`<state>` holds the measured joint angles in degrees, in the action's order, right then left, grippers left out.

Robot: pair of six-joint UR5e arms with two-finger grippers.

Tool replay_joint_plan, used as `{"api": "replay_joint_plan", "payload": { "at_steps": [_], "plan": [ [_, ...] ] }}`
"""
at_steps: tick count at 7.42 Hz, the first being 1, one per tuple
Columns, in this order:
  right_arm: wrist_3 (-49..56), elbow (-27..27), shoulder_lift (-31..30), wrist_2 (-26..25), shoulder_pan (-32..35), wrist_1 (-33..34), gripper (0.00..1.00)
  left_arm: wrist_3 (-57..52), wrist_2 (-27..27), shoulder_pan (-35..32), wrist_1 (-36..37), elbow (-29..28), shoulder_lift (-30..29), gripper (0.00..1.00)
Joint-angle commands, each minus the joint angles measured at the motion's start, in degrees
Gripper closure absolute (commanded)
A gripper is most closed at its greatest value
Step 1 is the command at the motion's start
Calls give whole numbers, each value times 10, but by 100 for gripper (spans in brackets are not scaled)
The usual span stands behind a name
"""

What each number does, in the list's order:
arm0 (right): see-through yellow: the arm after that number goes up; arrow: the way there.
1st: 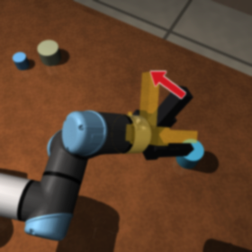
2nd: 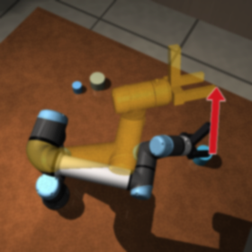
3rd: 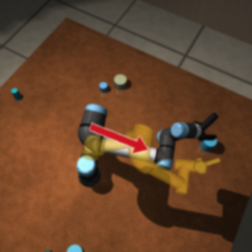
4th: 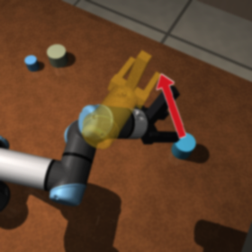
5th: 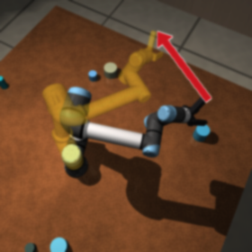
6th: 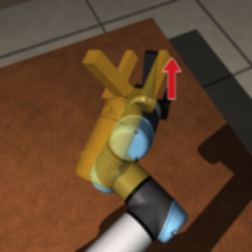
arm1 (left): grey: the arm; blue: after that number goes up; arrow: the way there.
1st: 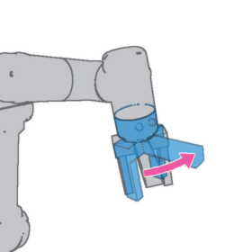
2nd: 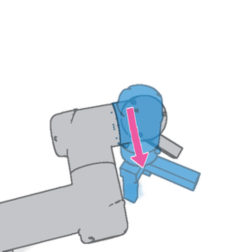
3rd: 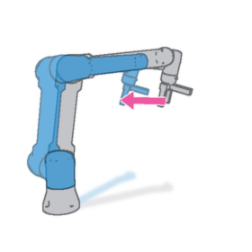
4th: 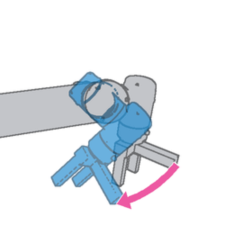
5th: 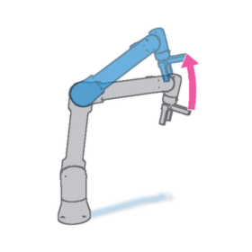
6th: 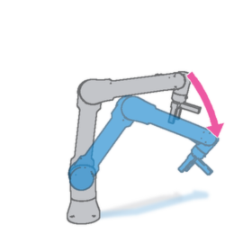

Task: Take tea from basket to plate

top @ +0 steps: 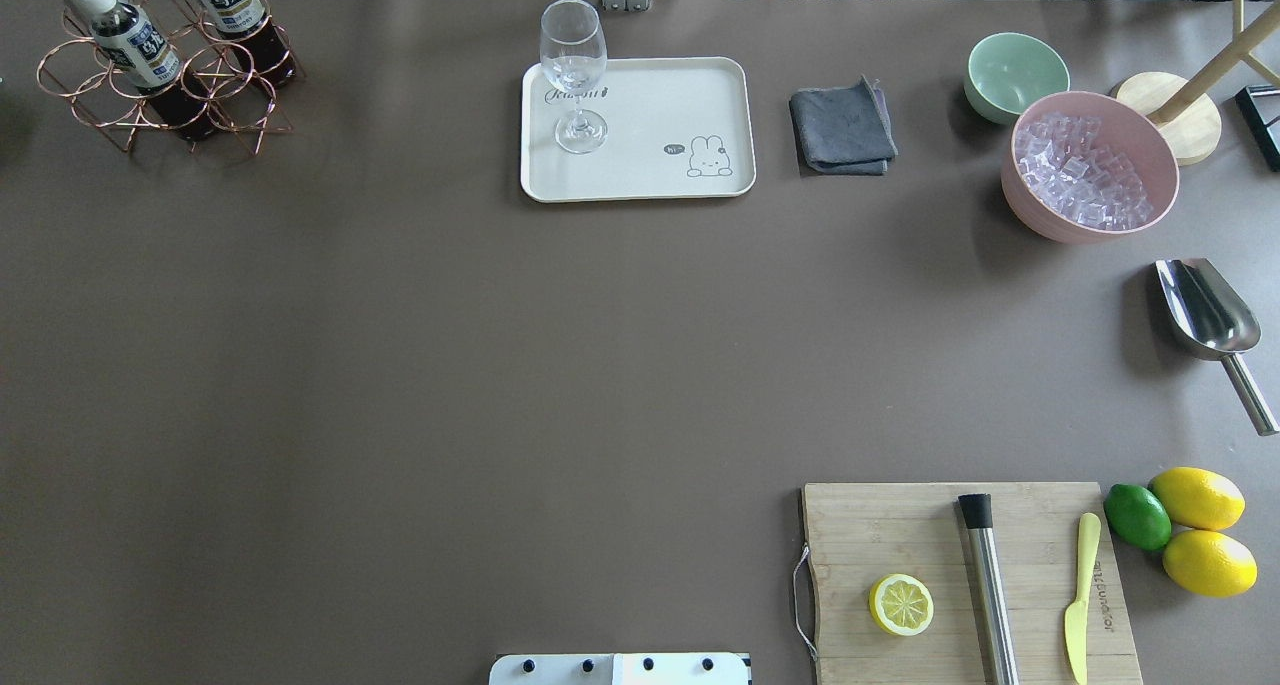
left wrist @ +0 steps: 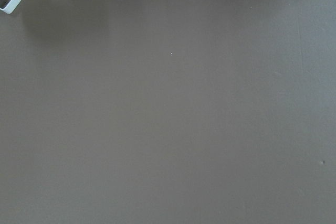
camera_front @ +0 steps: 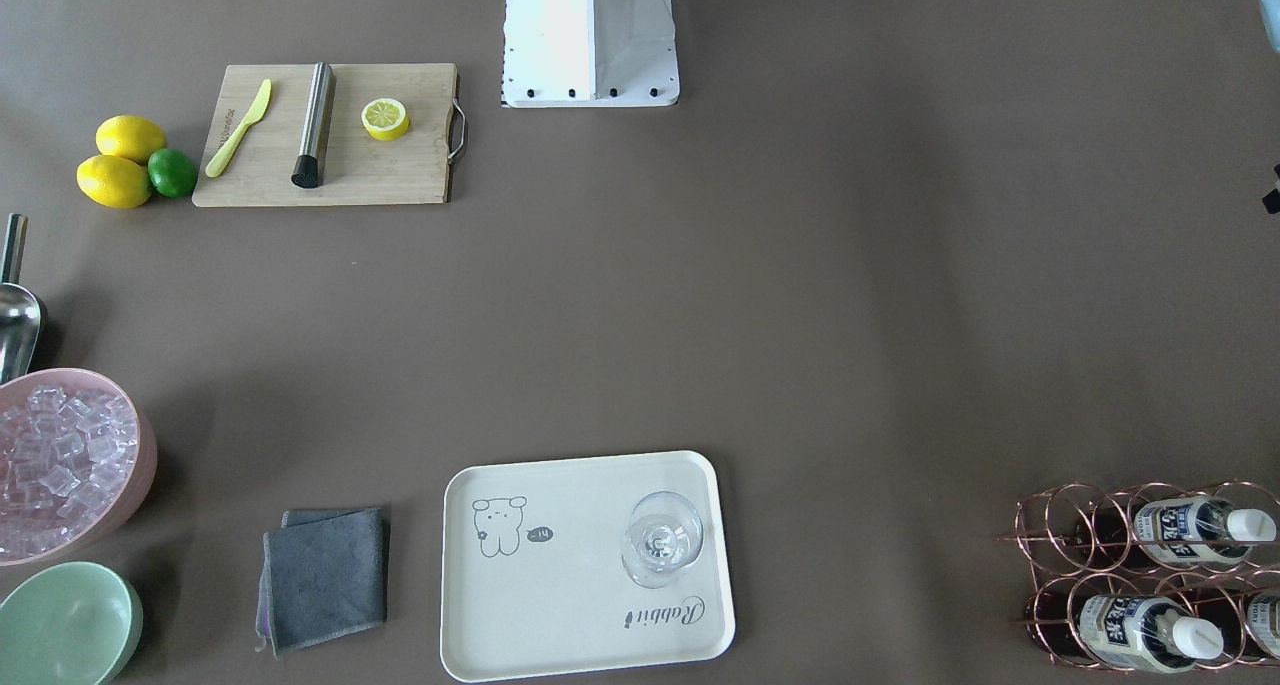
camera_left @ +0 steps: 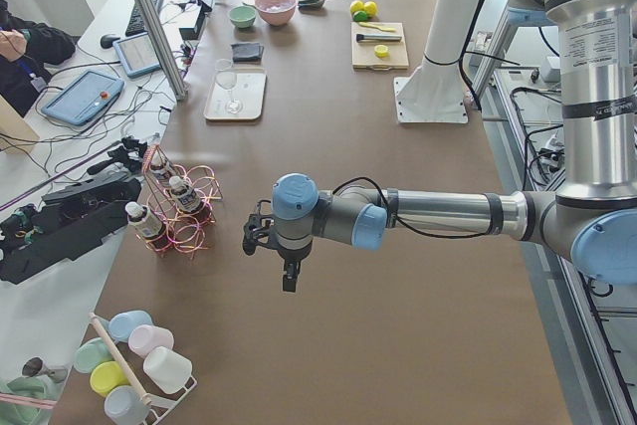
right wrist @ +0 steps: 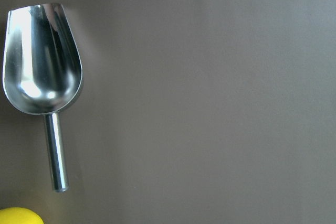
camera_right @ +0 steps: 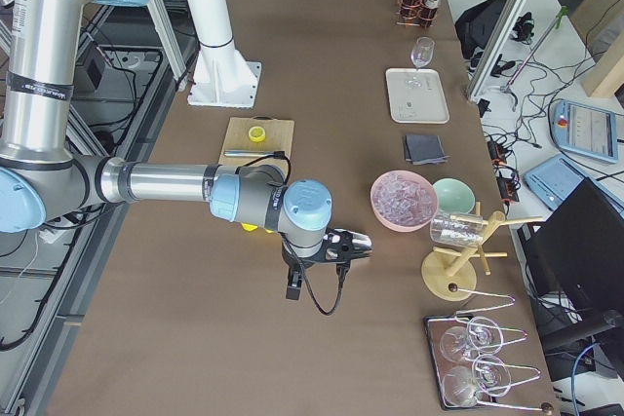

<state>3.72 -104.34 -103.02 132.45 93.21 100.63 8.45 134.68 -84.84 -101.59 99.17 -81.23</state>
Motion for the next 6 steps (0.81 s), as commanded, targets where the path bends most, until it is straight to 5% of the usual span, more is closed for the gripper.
{"api": "replay_joint_plan", "payload": {
  "at_steps": [1,6],
  "plan": [
    [0,0,1,-1,0,0,0,-1,-1,0,1,-3,-3,2],
    [-1,0,11,-21,0,0,0,-1,1,1,0,26,-20,2]
  ]
}}
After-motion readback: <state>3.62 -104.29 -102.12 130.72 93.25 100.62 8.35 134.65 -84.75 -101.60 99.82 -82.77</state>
